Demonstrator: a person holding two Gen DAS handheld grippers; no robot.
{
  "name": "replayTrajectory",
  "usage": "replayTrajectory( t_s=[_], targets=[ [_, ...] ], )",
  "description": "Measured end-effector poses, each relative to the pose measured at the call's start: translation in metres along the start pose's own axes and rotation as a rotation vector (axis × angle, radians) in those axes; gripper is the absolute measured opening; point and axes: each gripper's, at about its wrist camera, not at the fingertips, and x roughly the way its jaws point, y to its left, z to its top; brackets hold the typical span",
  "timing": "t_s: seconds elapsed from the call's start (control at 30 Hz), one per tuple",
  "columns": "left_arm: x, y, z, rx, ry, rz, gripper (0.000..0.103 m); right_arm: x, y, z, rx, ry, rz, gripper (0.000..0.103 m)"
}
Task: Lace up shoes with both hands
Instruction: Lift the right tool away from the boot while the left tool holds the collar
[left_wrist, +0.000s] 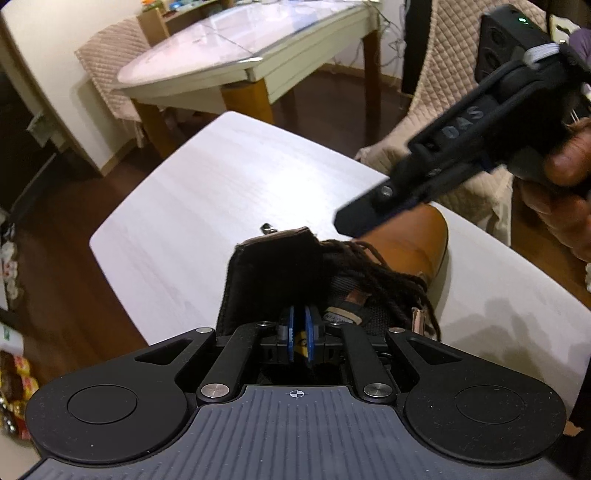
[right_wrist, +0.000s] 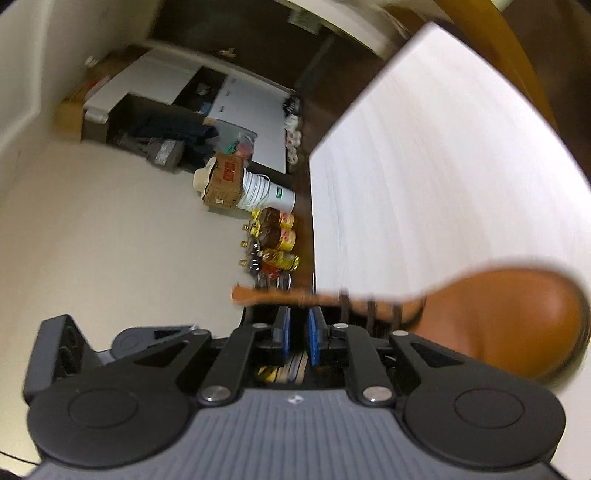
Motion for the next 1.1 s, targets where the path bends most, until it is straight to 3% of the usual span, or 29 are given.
replayTrajectory(
  t_s=[0.3, 0.5, 0.53, 0.57, 0.63, 0.8, 0.83, 0.93, 1.03, 1.1],
  targets=[
    [-0.012, -0.009, 0.007, -0.137, 0.006, 0.117, 0.009, 0.029, -0.003, 0.038, -0.042, 0.156, 0.072, 0.014],
    [-0.024, -0.032, 0.023, -0.265, 0.081, 0.272, 0.009, 0.052, -0.016, 0.06, -0.051, 0.317, 0.166, 0.014],
    [-0.026, -0.035, 0.024, -0.289, 0.093, 0.299, 0.009, 0.056, -0.019, 0.062, -0.046, 0.346, 0.185, 0.013],
    [-0.029, -0.038, 0.025, -0.315, 0.097, 0.316, 0.009, 0.058, -0.023, 0.065, -0.03, 0.371, 0.204, 0.002],
    [-0.034, -0.044, 0.027, -0.368, 0.103, 0.349, 0.009, 0.055, -0.029, 0.078, -0.023, 0.372, 0.23, 0.002],
    [-0.042, -0.058, 0.03, -0.444, 0.106, 0.365, 0.009, 0.026, -0.032, 0.131, -0.115, 0.235, 0.14, 0.002],
    [-0.043, -0.06, 0.029, -0.456, 0.1, 0.363, 0.009, 0.018, -0.033, 0.146, -0.139, 0.174, 0.083, 0.003],
    [-0.046, -0.066, 0.026, -0.49, 0.076, 0.362, 0.006, 0.009, -0.025, 0.173, -0.249, 0.095, -0.072, 0.008],
    [-0.055, -0.069, 0.019, -0.521, 0.034, 0.374, 0.009, 0.001, -0.001, 0.172, -0.428, 0.122, -0.139, 0.017],
    [-0.064, -0.07, 0.013, -0.542, 0.004, 0.391, 0.01, 0.003, 0.02, 0.155, -0.606, 0.228, -0.109, 0.017]
  ],
)
